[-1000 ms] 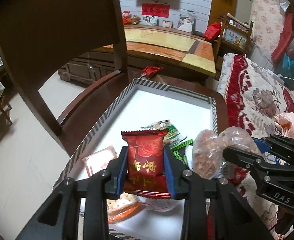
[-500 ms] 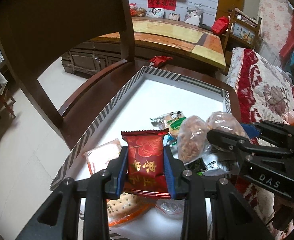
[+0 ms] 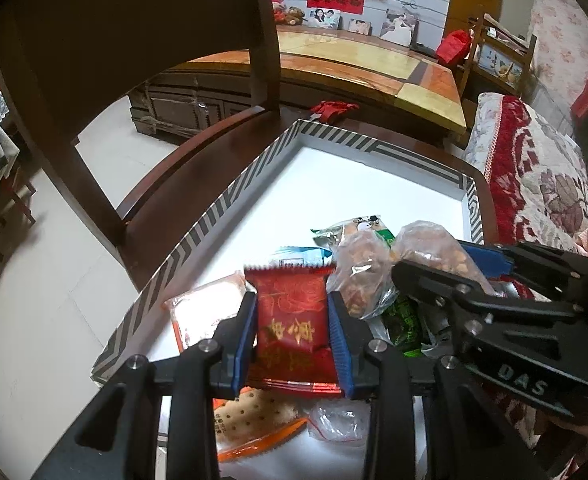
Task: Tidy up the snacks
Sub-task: 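Open both tools to release the packet and nut bag into the tray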
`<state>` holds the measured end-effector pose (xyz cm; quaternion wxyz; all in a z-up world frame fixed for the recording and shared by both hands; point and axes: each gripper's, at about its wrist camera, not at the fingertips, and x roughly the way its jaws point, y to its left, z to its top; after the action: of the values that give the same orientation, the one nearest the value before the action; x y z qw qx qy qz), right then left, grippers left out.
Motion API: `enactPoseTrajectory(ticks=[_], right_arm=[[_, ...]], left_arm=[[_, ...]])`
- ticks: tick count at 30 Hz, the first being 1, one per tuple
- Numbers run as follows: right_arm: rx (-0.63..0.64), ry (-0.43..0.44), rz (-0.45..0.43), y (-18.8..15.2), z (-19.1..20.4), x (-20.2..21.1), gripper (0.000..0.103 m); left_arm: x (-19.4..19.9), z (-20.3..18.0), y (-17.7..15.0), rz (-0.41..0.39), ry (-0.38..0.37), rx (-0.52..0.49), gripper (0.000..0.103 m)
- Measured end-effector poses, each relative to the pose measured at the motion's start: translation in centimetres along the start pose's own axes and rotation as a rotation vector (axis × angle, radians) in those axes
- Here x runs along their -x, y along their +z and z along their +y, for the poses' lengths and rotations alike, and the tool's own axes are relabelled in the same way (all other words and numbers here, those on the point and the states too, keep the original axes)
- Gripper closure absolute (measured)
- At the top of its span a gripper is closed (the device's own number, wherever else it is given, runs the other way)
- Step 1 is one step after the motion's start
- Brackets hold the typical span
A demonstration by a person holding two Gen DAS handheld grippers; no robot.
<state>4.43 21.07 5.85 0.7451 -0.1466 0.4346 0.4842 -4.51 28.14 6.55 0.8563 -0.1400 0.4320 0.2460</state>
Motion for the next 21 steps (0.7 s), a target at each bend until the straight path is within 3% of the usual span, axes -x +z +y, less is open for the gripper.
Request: enactPoseTrajectory(ticks=[2, 5, 14, 21], right_arm=[[0.004, -0.004, -0.003, -0.1, 0.0, 0.3, 0.050], [-0.006, -0.003, -0.011, -0.2, -0.3, 1.1, 0.049], [-0.045, -0.010, -0.063, -1.7, -1.1, 4.5, 0.049], [-0.079, -0.022, -0.084, -3.4, -1.9, 6.7, 0.049]], left_arm=[[0.1, 0.1, 0.1, -0.006, 0.010, 0.008, 0.059], [0.2, 0.3, 0.1, -0.011, 0.010, 0.015, 0.041], [2.1, 0.1, 0.1, -0.069, 0.016, 0.026, 0.026], [3.5, -1.2, -0.1, -0.090, -0.001, 0.011, 0.021]])
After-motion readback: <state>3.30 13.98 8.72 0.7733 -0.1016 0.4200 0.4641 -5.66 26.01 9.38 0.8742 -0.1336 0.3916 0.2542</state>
